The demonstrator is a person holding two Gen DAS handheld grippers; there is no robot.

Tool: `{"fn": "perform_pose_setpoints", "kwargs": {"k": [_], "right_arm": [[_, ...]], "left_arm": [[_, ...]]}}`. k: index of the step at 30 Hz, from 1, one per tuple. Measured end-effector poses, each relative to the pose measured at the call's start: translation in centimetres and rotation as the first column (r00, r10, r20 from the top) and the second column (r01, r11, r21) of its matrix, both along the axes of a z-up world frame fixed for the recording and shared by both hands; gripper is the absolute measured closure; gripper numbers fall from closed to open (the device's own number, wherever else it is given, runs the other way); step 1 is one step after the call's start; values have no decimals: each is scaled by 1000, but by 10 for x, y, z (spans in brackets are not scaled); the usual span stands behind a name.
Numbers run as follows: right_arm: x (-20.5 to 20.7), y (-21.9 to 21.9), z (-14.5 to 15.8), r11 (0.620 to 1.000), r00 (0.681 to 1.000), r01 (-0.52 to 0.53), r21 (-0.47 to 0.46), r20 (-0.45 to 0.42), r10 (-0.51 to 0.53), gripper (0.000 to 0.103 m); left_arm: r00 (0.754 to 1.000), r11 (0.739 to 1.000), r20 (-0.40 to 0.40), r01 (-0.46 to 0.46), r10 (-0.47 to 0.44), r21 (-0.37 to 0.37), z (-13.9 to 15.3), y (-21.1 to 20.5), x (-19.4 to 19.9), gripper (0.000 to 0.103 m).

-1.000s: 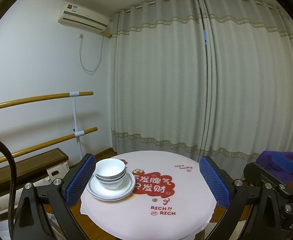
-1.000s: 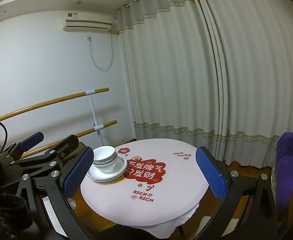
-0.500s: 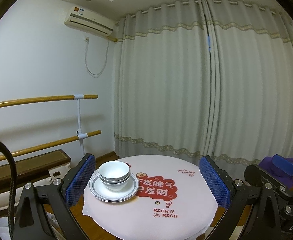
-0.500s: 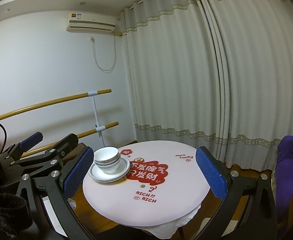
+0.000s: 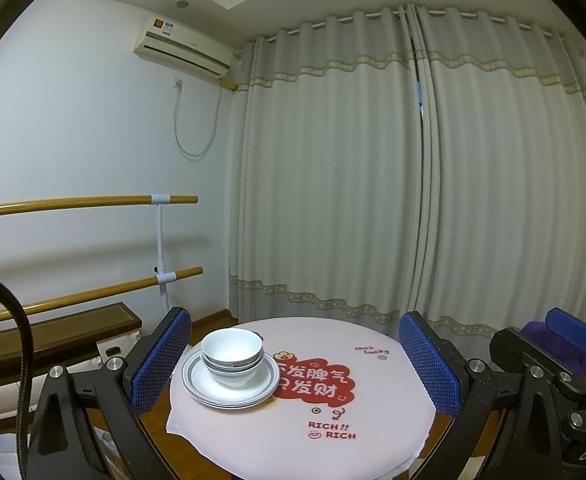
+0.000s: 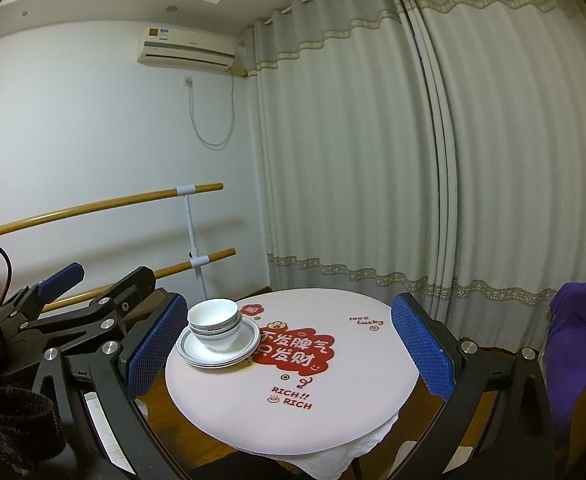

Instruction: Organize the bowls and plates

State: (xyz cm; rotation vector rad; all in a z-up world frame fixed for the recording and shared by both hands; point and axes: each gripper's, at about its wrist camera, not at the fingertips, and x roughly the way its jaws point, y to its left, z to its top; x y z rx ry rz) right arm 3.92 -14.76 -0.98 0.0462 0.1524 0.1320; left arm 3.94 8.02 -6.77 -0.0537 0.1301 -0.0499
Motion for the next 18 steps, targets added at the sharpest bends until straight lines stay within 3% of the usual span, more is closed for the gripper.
{"fn": "perform_pose_setpoints", "kwargs": {"k": [18], "right_arm": [[-3, 0, -1, 1000, 1000, 1, 1, -2, -1, 0]], "left_arm": [[1000, 1000, -2, -2, 2, -2, -5, 3, 1, 1]]}}
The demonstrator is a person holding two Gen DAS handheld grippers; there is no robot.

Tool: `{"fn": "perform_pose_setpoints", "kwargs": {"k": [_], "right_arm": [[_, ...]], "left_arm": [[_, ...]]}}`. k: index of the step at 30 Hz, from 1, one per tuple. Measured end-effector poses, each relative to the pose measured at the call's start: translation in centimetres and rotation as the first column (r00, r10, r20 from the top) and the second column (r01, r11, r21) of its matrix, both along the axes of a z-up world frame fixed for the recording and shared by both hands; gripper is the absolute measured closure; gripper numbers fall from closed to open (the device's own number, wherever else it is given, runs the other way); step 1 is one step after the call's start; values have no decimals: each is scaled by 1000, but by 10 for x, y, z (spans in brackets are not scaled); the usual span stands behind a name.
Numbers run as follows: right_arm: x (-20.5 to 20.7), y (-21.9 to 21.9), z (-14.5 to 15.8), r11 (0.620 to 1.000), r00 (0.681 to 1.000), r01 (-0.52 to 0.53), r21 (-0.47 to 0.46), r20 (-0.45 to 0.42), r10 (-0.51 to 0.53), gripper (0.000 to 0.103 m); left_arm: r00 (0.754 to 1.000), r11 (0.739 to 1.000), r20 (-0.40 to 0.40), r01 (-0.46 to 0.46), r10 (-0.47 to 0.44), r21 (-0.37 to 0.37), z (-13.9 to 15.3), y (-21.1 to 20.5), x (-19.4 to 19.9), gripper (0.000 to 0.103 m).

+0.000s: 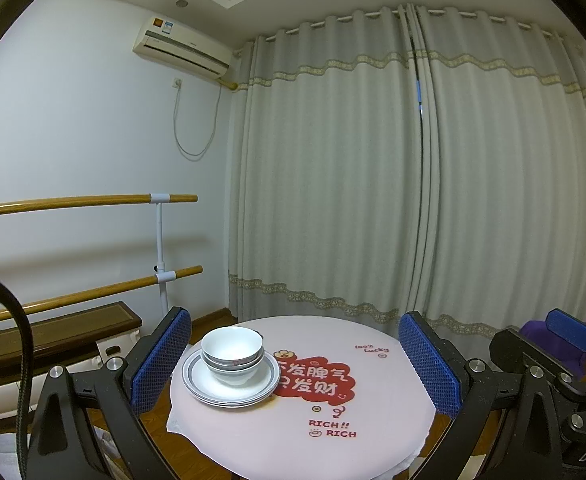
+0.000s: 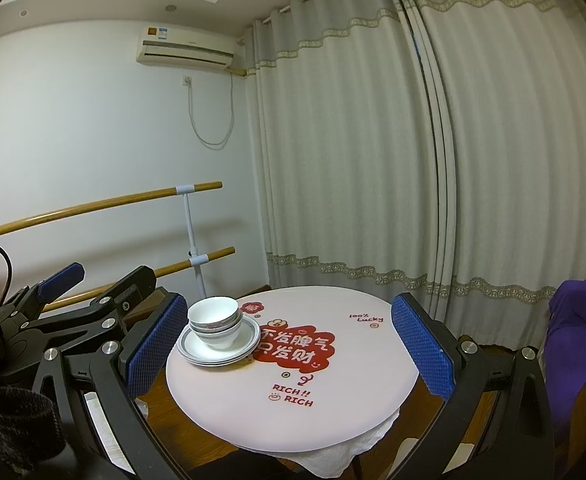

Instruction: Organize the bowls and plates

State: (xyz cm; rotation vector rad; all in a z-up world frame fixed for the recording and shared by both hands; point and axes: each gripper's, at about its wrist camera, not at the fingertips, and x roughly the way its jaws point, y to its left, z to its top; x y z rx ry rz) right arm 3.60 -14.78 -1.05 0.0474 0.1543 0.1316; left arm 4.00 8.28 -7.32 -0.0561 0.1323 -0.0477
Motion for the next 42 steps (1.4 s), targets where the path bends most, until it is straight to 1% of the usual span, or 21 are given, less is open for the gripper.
{"fn": "perform_pose_setpoints", "kwargs": {"k": [42], "right_arm": [[1, 8, -6, 1000, 1000, -4, 8, -11, 4, 0]], "left_arm": [[1000, 1000, 8, -11, 11, 11, -7, 1, 1, 1]]}}
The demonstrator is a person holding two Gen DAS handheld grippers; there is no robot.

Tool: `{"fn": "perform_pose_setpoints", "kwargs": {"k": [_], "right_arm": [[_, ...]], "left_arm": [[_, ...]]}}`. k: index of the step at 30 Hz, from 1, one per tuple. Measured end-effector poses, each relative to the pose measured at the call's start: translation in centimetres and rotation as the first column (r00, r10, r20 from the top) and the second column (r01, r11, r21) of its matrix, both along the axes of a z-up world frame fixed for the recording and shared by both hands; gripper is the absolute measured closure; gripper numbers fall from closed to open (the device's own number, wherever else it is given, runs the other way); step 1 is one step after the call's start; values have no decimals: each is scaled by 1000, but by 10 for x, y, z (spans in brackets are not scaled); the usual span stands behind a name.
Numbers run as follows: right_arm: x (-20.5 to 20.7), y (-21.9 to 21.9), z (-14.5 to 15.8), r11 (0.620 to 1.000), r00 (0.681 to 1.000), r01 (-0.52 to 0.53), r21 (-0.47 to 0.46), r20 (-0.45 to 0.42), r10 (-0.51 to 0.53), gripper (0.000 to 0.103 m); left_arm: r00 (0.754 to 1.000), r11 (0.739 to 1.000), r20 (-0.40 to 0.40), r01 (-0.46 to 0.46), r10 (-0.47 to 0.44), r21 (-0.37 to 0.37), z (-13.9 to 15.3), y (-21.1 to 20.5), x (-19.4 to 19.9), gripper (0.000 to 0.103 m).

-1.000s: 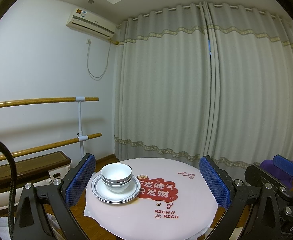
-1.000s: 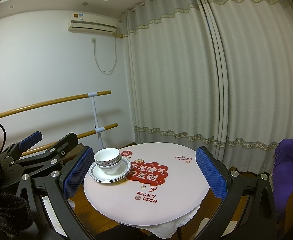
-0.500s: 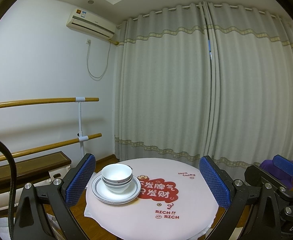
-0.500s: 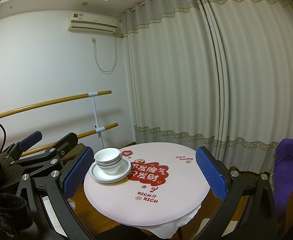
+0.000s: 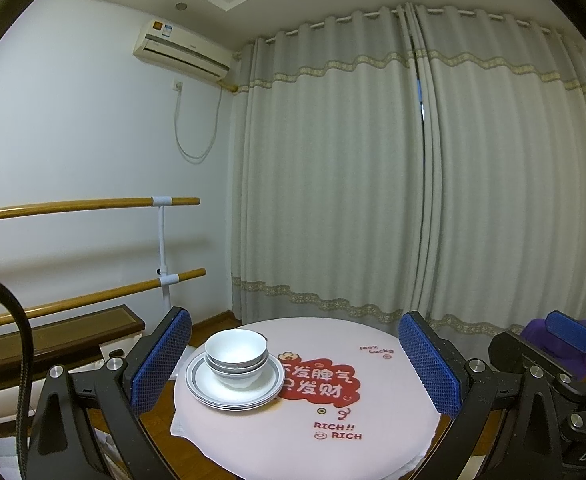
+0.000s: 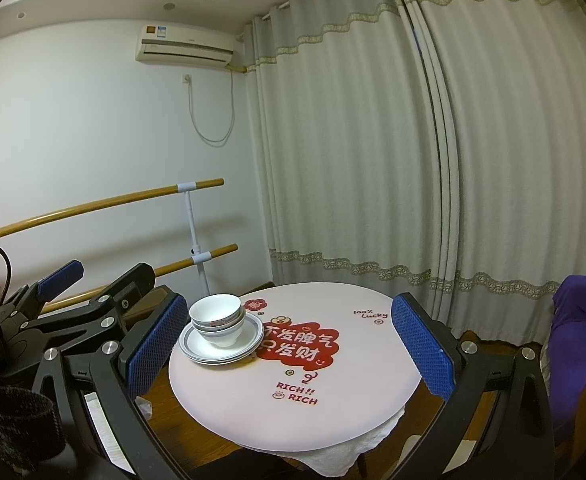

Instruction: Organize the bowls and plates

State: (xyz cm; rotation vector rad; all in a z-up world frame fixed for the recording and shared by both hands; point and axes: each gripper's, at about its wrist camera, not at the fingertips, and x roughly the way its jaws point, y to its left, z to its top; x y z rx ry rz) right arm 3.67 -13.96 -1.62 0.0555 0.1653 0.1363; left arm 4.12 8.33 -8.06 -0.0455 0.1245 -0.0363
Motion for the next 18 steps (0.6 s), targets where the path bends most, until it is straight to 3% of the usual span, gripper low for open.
{"fn": "perform_pose_setpoints", "kwargs": {"k": [18], "right_arm": [[3, 1, -1, 1000, 1000, -1, 3, -5, 1, 0]], "left_arm": [[1000, 1000, -4, -5, 5, 2, 0, -3, -2, 1]]}}
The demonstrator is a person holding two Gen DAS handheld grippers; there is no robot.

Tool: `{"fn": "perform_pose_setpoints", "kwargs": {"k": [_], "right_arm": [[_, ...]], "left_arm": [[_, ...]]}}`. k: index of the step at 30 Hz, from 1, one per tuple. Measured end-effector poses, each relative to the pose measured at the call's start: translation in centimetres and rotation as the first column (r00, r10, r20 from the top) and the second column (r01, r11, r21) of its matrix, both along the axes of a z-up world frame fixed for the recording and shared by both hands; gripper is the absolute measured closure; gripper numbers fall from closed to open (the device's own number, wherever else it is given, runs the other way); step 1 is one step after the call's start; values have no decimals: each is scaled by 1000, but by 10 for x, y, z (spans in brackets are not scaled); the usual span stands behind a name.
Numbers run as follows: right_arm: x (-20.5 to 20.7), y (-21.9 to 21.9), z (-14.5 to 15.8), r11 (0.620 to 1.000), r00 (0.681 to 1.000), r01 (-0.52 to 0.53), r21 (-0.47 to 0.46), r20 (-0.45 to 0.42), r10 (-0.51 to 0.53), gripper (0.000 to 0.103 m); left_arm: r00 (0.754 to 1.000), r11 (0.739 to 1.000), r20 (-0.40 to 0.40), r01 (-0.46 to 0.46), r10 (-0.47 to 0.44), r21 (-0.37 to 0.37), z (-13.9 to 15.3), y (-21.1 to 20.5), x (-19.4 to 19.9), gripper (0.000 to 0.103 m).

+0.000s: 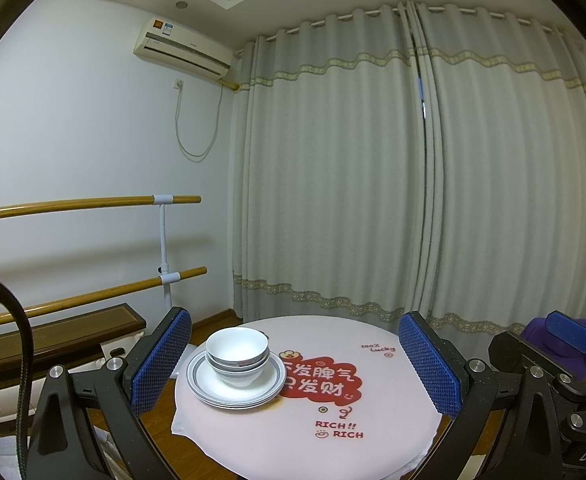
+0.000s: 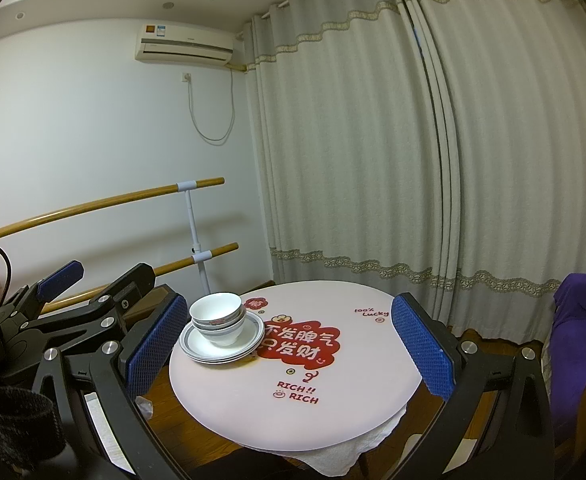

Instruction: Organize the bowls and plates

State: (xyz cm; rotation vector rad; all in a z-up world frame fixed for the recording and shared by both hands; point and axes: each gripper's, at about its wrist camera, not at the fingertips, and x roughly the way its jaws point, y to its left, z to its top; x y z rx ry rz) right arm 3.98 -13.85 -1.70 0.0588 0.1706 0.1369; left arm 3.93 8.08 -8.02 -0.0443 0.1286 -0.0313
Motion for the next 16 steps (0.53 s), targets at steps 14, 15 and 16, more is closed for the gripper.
{"fn": "perform_pose_setpoints", "kwargs": {"k": [14, 15, 16], "right_arm": [[0, 1, -1, 1000, 1000, 3, 1, -4, -3, 0], [-1, 1, -2, 1000, 1000, 4, 3, -5, -4, 0], [-1, 1, -3, 1000, 1000, 7, 5, -5, -7, 0]], "left_arm": [[1000, 1000, -8, 6, -6, 3, -1, -1, 2, 1], [1000, 1000, -9, 7, -7, 5, -1, -1, 2, 1], [1000, 1000, -9, 8, -8, 7, -1, -2, 3, 1]]}}
